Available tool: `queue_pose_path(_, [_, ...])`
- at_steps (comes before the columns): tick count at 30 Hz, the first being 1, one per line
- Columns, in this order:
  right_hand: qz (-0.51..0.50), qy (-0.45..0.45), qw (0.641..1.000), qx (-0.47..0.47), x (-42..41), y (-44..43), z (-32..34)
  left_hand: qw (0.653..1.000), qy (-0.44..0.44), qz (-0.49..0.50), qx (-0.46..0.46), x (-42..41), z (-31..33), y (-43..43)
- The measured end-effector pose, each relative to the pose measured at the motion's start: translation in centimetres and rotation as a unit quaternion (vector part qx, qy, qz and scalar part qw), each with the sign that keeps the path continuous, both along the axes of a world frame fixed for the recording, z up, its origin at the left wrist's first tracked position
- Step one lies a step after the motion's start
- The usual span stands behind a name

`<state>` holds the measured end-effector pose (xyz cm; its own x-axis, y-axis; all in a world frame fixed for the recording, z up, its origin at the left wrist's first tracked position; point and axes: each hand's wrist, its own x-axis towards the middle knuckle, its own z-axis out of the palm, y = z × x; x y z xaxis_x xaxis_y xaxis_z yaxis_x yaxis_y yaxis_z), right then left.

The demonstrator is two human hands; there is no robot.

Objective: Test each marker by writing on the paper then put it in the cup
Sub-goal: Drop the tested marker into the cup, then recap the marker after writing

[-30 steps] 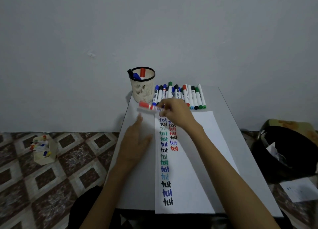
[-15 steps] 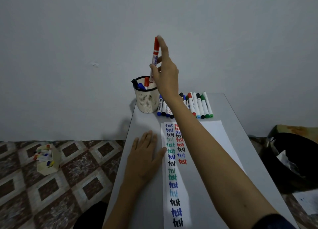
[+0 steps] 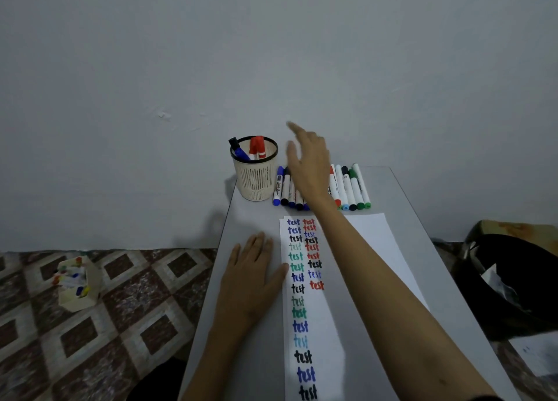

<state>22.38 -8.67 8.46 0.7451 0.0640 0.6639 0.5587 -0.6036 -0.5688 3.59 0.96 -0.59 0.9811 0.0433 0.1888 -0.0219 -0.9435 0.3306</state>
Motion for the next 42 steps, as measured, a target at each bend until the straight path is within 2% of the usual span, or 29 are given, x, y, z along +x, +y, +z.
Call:
queue_pose_path(2, [-0.098,0.067,0.993,0.012,0.5,-2.9,-0.6,1.0,-0.004,-0.002,-0.008,0.0,0.0,0.1])
queue_pose_path(5, [-0.214,0.204,0.955,-0.028,1.2,-8.0,-1.9,1.0,-0.007,-0.006,-0.018,0.1,0.0,0.2])
queue_pose_path(7, [-0.231,0.271,0.933,-0.046,1.4,-11.1,-3.2,1.0,-0.007,-0.004,-0.02,0.0,0.0,0.2])
queue_pose_path(9, [-0.22,0.299,0.928,-0.032,1.6,-13.1,-4.5,1.0,-0.007,-0.002,-0.016,0.0,0.1,0.1])
queue_pose_path(18, [-0.192,0.289,0.938,-0.016,0.9,-14.4,-5.1,1.0,-0.005,0.002,-0.003,0.0,0.1,0.0])
queue_pose_path(21, [-0.211,0.281,0.935,0.054,0.6,-14.7,-5.1,1.0,-0.008,0.003,-0.011,0.0,0.1,-0.1])
queue_pose_path(24, [-0.23,0.223,0.931,0.175,-0.4,-15.0,-4.5,1.0,-0.013,0.002,-0.008,0.0,0.0,0.0])
queue_pose_path(26, [-0.193,0.161,0.924,0.287,-1.7,-15.2,-3.7,1.0,-0.019,0.001,-0.011,0.1,-0.1,0.1])
queue_pose_path(28, [-0.119,0.13,0.902,0.395,-4.1,-15.1,-2.7,0.999,-0.024,-0.002,-0.023,0.1,0.0,0.1])
queue_pose_path(31, [0.018,0.182,0.852,0.491,-8.5,-14.3,-2.1,0.996,-0.045,-0.008,-0.072,-0.1,0.2,-0.1])
queue_pose_path(35, [0.127,0.283,0.814,0.491,-14.2,-12.0,-3.6,0.982,-0.113,-0.039,-0.143,-0.6,1.2,-0.4])
queue_pose_path(38, [0.176,0.334,0.798,0.469,-16.8,-10.1,-4.5,0.979,-0.146,-0.079,-0.116,-1.4,2.1,-1.0])
queue_pose_path(42, [0.216,0.343,0.784,0.47,-18.0,-8.4,-4.4,0.974,-0.183,-0.127,-0.045,-2.1,1.6,-1.0])
